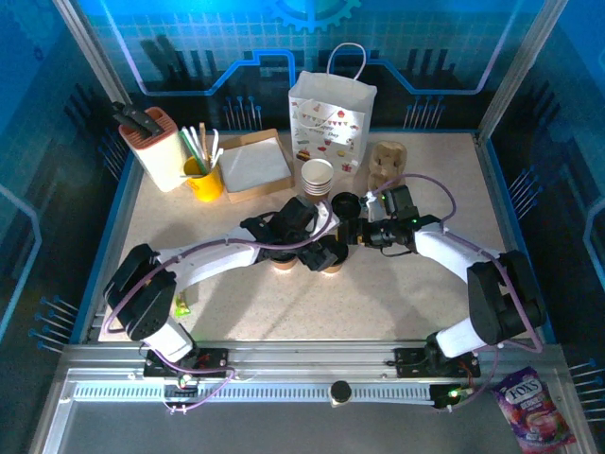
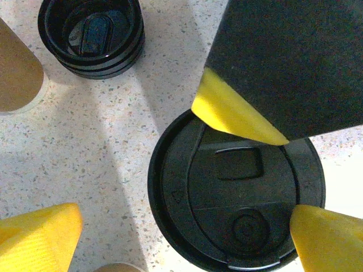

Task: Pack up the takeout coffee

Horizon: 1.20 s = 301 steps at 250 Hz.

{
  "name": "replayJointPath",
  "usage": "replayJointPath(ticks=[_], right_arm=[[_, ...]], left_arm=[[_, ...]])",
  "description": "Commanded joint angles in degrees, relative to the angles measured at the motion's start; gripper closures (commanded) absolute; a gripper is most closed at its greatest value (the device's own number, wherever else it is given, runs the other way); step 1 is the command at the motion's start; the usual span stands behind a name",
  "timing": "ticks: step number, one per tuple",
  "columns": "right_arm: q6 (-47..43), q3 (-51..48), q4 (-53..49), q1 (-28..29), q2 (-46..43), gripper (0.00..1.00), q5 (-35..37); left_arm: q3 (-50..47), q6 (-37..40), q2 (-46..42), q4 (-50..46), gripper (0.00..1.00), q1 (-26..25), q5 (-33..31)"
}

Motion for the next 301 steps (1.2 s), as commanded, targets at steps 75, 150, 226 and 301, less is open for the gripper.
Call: replayJointPath(ticks=[75,150,226,301], right_arm=[[-0.6,-6.0,1.9,0.1,1.5,0.31,1.1],[0.6,0.5,-0.6,0.3,-2.5,0.3,-0.8],[-11.4,8.0,-17.4,4.3,-8.7,0.25,12.9],[-17.8,14.0,-26.4,15.5,-8.6,0.17,29.0]], left_arm=[[-1.0,0.1,1.0,-1.7,0.06,-0.1,-0.4],[2.0,-4.9,-4.0,1.9,0.05,-0.1,2.1],[-5.7,-12.2,-15.9,2.9,0.04,3.8,-1.2],[-8.2,-22.5,-22.8,-4.6,0.03,12.8,0.9]])
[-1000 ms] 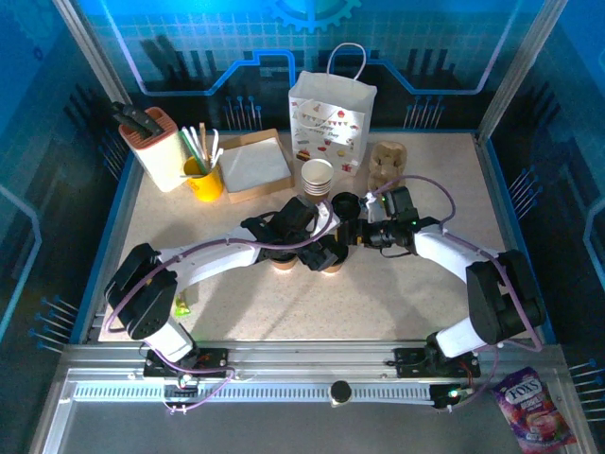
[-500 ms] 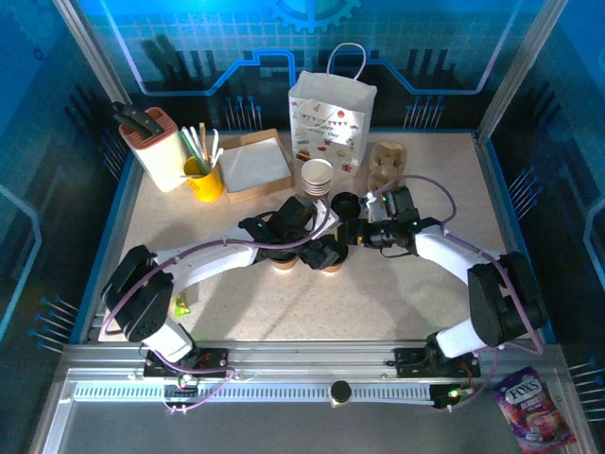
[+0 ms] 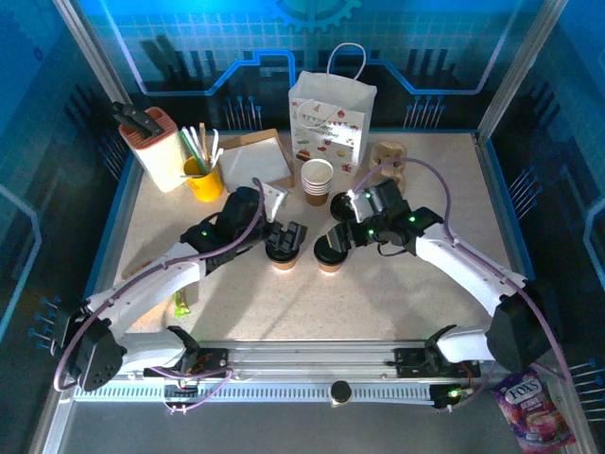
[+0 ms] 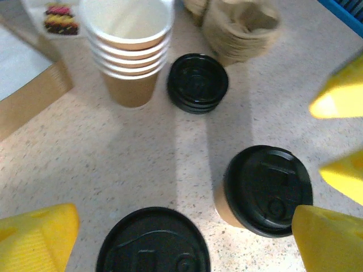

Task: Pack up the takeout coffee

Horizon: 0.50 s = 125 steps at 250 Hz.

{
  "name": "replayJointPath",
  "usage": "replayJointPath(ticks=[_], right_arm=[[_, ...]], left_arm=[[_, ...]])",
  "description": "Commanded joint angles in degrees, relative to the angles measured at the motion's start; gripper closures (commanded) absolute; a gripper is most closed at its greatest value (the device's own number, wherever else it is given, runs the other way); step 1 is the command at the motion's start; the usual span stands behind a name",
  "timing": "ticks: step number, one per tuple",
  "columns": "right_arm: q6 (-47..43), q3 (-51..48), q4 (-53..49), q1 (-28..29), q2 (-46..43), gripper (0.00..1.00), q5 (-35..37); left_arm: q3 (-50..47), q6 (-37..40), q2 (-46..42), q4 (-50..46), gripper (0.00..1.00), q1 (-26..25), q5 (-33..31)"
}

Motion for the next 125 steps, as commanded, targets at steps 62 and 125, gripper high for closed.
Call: replayJointPath(ticks=[62,125], right_arm=[[-5.2,8.3,-10.7,7.1,4.6,0.14,11.4],[-4.4,9.5,-11.3,7.5,5.9,0.16,10.9]], left_arm=[[8.0,-9.8,3.8,-18.8,0.0,5.9,-3.9],[12.0,-8.8,6.5,-28.2,0.0,6.1,-11.4]])
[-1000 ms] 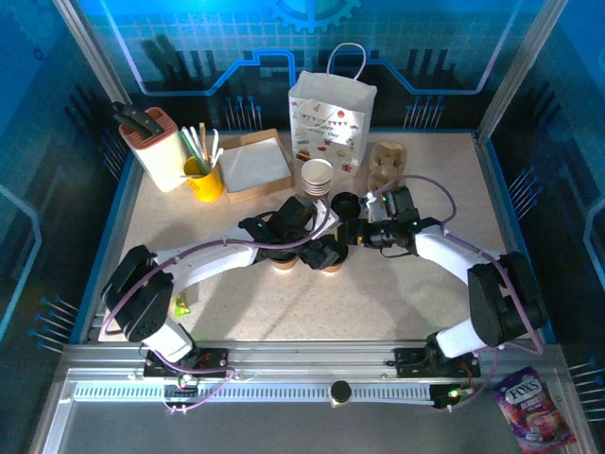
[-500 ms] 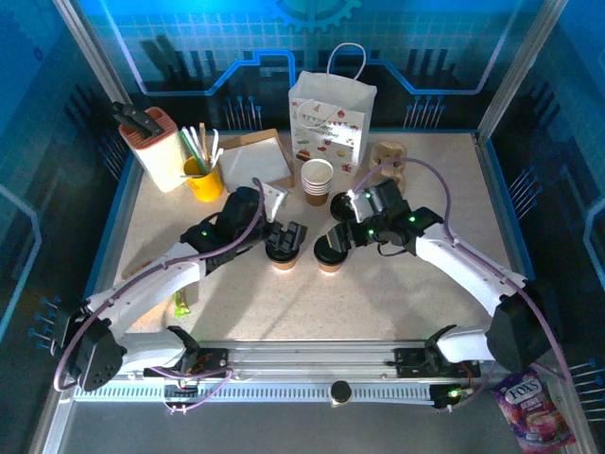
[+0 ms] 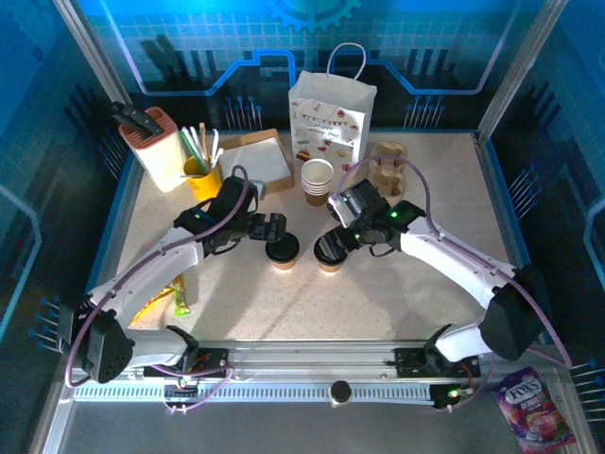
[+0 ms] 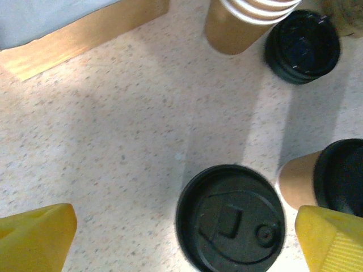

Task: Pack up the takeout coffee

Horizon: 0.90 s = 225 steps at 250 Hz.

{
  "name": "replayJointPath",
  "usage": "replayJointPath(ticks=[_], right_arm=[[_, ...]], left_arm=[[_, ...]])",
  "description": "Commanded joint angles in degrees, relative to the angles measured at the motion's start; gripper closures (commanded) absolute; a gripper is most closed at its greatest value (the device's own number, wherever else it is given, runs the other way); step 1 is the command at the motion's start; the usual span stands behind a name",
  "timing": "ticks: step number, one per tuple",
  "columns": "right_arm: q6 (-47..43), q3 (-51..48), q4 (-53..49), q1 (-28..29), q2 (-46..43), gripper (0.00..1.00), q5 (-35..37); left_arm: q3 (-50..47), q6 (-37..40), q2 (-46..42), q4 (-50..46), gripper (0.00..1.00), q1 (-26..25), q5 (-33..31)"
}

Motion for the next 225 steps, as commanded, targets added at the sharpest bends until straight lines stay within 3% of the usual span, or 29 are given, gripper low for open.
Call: replayJointPath(ticks=[1,47,132,178,225], right_arm=[[-0.3,2.1,-2.2,0.9,1.1,0.16,0.6],[-0.3,2.9,-2.6,2.4,3.0,0.15,-0.1],[-1.2,6.4,-5.4,4.8,8.3,0.07,2.3],[-1.4,7.8,-6.3,5.0,10.6,0.08,2.5],[-1.4,8.8,-7.6,5.3,12.0,0.12,3.1]], left_arm=[[4.8,-0.3,2.8,-9.6,0.0,0.4,-4.9],[10.1,3.3,7.3,-17.5,0.0,0.4,-5.5],[5.2,6.6,4.7,-12.9,0.0,0.4,1.9],[5.3,7.8,3.3,-12.1,0.0,0.4,7.3],[5.3,8.8,2.1,-11.9,0.0,0.4,6.7]])
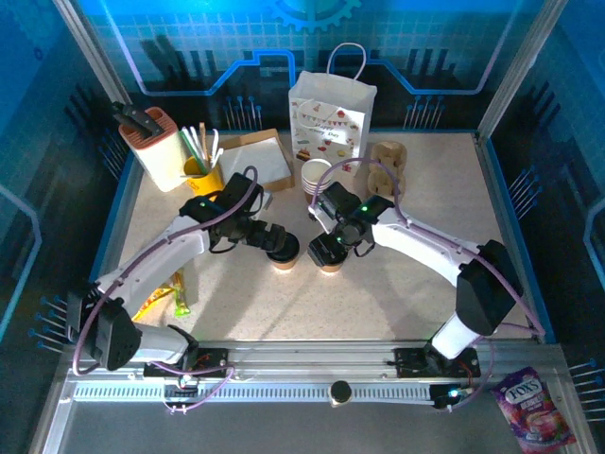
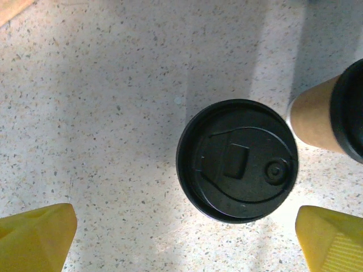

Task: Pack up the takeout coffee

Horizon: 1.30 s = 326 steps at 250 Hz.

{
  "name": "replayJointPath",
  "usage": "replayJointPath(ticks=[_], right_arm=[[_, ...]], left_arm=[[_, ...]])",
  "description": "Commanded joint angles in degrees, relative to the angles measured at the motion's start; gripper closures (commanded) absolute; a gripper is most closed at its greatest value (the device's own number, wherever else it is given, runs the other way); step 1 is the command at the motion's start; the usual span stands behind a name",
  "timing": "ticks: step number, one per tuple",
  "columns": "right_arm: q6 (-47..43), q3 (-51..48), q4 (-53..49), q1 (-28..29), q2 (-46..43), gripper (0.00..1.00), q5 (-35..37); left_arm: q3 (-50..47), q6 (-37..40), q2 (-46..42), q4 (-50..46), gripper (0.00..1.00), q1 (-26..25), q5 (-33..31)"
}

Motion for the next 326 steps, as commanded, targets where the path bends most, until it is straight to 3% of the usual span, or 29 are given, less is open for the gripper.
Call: replayJointPath(ticks=[1,238,326], right_arm=[[-0.6,2.1,-2.6,0.9,1.0,0.12,1.4],[-0.1,1.5,-2.6,0.7,2.6,0.17,5.6],[-1.0,2.2,-4.0,-5.8,1.7,0.19,7.5]], left_arm=[[-0.2,2.1,-1.7,0.2,0.0,0.4,1.6],[0.4,2.2,-0.5,-1.3,0.0,0.3,3.0],[0.2,1.8,-0.7,-1.1,0.0,0.2,3.5]])
